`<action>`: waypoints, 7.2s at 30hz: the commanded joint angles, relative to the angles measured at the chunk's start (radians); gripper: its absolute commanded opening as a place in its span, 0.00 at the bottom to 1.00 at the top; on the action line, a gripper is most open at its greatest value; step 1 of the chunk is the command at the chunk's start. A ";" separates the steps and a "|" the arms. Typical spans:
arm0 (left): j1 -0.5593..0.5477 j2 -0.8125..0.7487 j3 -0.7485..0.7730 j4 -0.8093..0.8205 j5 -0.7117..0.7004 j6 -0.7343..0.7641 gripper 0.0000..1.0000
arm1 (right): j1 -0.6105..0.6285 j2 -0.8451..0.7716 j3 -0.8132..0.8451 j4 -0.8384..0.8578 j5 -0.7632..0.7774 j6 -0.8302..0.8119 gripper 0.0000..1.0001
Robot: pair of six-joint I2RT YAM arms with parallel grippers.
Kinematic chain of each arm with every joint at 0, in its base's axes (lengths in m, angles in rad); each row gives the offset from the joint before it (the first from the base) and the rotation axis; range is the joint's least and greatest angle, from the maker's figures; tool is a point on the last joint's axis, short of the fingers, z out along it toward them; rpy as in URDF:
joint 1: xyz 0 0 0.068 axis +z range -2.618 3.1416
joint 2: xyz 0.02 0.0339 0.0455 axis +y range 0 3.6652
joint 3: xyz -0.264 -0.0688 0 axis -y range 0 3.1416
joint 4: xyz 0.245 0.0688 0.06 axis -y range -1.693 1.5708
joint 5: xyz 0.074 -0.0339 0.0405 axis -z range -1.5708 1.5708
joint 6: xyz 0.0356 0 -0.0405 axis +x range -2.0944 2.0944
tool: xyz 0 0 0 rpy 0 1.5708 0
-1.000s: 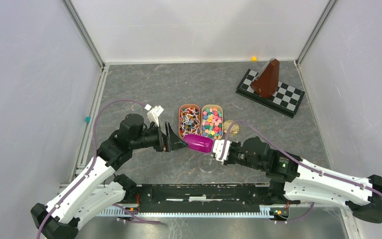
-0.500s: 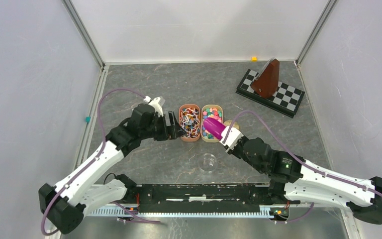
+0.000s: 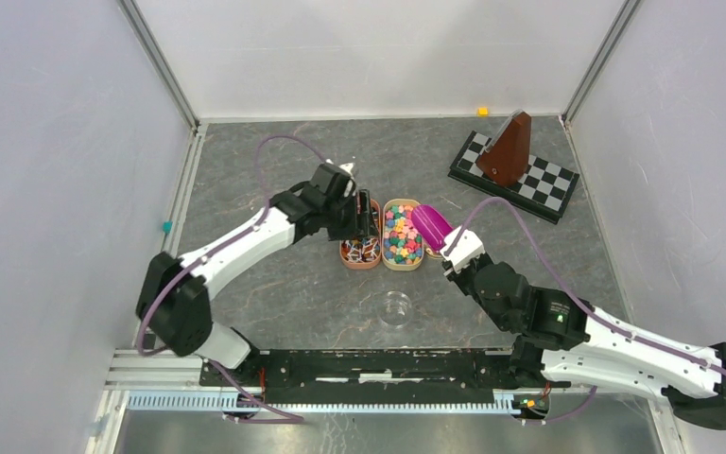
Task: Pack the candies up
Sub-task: Adjust the storage box at the center of the board, then scoop the fake candies from the storage box.
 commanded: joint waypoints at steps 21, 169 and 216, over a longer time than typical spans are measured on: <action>-0.082 0.482 0.420 -0.141 -0.269 0.008 0.50 | 0.002 -0.170 -0.051 0.043 -0.028 0.023 0.00; 0.000 -0.961 -0.295 -0.141 -0.116 0.286 1.00 | -0.288 1.005 0.856 -0.708 -0.245 0.055 0.00; 0.001 -0.976 -0.311 -0.154 -0.117 0.273 1.00 | -0.314 1.415 1.057 -0.618 -0.336 -0.027 0.00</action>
